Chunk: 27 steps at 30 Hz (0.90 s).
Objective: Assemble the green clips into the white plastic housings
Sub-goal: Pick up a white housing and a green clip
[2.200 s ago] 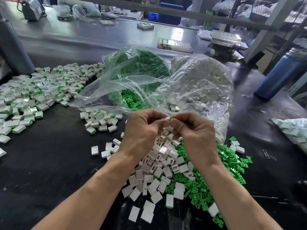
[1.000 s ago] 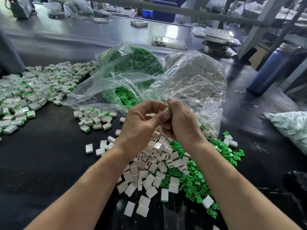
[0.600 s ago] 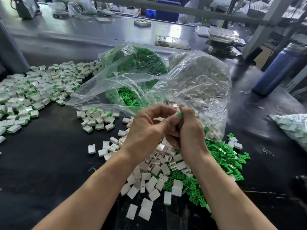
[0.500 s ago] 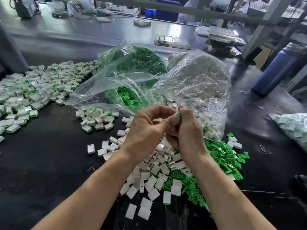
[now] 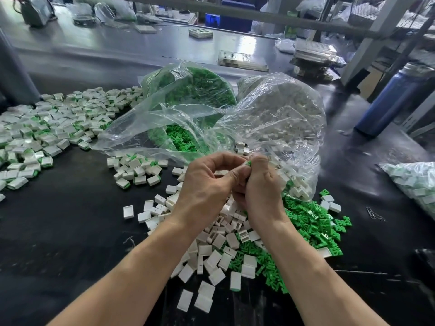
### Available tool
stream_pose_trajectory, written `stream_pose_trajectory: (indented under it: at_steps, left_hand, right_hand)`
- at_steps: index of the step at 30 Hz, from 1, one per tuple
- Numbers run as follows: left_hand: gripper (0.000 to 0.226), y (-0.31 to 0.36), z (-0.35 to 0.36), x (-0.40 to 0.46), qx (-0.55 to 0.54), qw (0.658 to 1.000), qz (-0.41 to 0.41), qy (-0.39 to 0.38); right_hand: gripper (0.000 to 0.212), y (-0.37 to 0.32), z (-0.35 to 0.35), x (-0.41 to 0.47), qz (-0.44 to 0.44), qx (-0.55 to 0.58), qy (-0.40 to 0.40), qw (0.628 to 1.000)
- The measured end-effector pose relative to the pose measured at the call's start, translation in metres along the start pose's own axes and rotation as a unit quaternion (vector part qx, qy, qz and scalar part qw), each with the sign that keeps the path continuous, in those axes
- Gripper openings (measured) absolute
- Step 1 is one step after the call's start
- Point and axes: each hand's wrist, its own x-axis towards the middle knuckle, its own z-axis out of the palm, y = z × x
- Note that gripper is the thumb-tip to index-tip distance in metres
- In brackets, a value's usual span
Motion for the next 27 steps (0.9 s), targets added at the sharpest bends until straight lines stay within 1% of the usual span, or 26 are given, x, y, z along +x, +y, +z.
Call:
stream_pose_trajectory:
  at_steps: [5,15,20,22,25,27]
  left_hand:
    - [0.007,0.001,-0.0006,-0.0003,-0.01,1.0,-0.005,0.013]
    - [0.008,0.0009,0.001,-0.0021,0.003,1.0,-0.008,0.024]
    - [0.003,0.0023,0.0024,-0.0027,-0.007,0.999,-0.012,0.03]
    - [0.003,0.0023,0.0024,-0.003,-0.005,0.999,-0.012,0.029]
    - [0.004,0.0019,0.002,-0.0027,-0.008,0.999,-0.015,0.032]
    - [0.005,0.0016,0.0021,-0.0023,-0.007,0.999,-0.016,0.035]
  right_hand:
    - [0.062,0.0002,0.0034,-0.0021,-0.023,-0.009,0.001,1.0]
    - [0.059,-0.0002,0.0057,-0.0032,-0.033,-0.015,0.003,0.999]
    - [0.056,-0.0006,0.0056,-0.0027,-0.029,-0.022,0.007,0.999]
    - [0.058,-0.0009,0.0052,-0.0032,-0.029,-0.03,0.006,0.999]
    - [0.067,-0.0009,0.0042,-0.0038,-0.036,-0.047,-0.005,0.998]
    - [0.066,-0.0017,0.0044,-0.0045,-0.038,-0.053,-0.005,0.998]
